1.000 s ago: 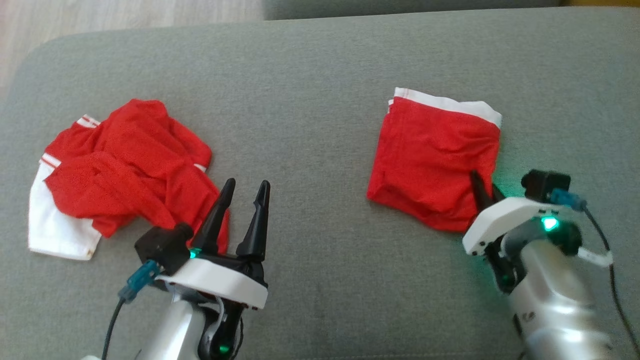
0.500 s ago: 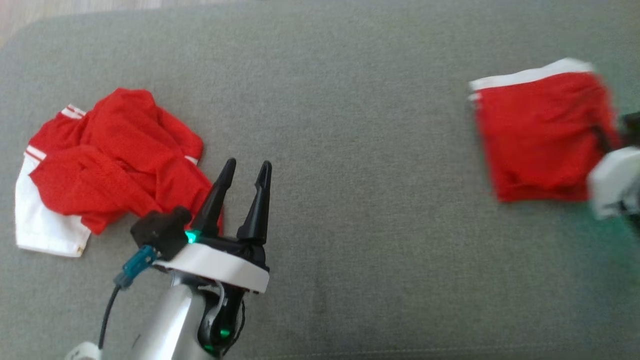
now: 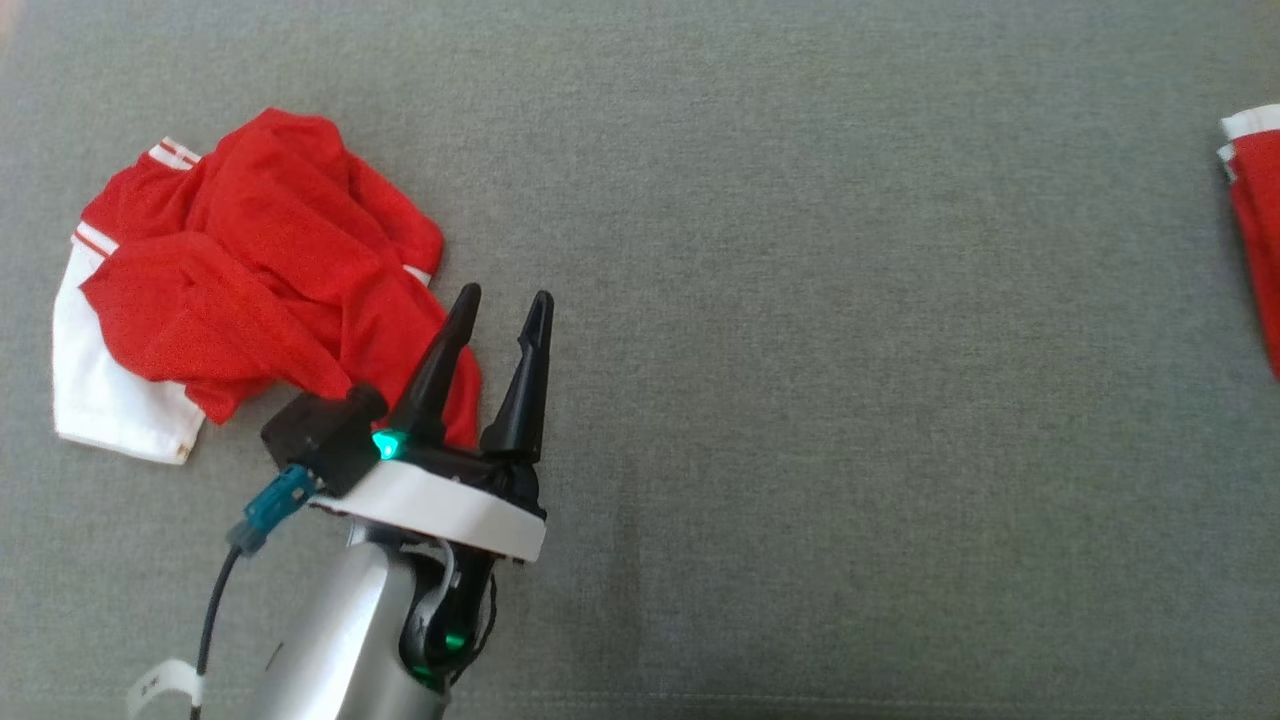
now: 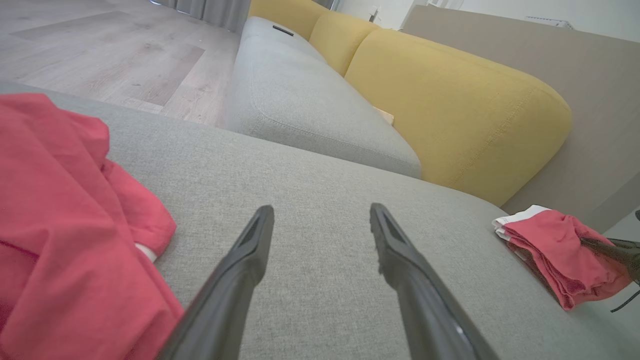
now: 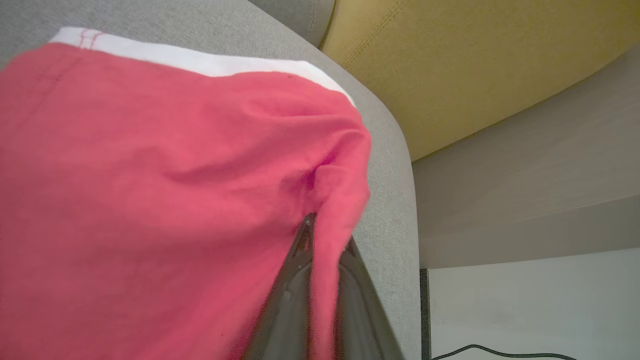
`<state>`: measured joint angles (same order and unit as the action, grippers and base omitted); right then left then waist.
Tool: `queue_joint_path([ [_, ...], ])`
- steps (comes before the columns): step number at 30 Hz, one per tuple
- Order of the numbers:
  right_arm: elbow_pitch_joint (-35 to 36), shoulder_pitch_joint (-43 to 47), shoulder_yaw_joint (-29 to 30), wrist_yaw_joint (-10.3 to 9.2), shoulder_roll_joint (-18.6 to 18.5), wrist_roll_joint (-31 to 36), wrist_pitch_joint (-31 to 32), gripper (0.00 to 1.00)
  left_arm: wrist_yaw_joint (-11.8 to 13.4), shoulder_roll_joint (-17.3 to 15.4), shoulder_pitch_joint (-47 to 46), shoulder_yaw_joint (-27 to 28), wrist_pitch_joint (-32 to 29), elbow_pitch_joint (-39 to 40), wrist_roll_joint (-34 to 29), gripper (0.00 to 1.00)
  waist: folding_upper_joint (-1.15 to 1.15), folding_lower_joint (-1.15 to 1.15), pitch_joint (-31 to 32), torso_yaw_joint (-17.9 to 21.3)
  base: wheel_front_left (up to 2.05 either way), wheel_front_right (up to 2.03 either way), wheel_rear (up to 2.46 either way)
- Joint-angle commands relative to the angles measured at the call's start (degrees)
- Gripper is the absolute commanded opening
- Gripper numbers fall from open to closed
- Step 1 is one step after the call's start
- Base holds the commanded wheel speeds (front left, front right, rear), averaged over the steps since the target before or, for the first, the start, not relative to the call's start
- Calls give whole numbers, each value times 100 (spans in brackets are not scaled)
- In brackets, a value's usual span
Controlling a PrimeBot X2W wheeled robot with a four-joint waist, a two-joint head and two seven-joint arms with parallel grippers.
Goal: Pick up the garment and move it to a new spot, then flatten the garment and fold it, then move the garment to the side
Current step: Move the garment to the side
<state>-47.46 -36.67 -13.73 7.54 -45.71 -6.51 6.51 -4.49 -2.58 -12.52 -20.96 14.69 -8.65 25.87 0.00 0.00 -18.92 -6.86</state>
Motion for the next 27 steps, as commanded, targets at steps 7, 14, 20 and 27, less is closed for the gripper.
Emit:
queue_joint_path([
  [7, -115, -35, 310, -5, -276, 291, -45, 0, 8, -30, -298, 202, 31, 190, 37, 100, 0, 0, -69, -24, 0, 0, 0],
  [14, 43, -108, 829, -5, 171, 567, -194, 100, 16, -30, -251, 269, 31, 153, 41, 100, 0, 0, 177, 134, 0, 0, 0],
  [20, 632, 35, 1254, -5, 826, 791, -299, 100, 31, -30, -119, 378, 31, 136, 21, 100, 0, 0, 562, 288, 0, 0, 0],
  [27, 1661, 407, 1669, -5, 1741, 607, -528, 100, 39, -30, 69, 566, 31, 153, -34, 100, 0, 0, 970, 425, 0, 0, 0],
])
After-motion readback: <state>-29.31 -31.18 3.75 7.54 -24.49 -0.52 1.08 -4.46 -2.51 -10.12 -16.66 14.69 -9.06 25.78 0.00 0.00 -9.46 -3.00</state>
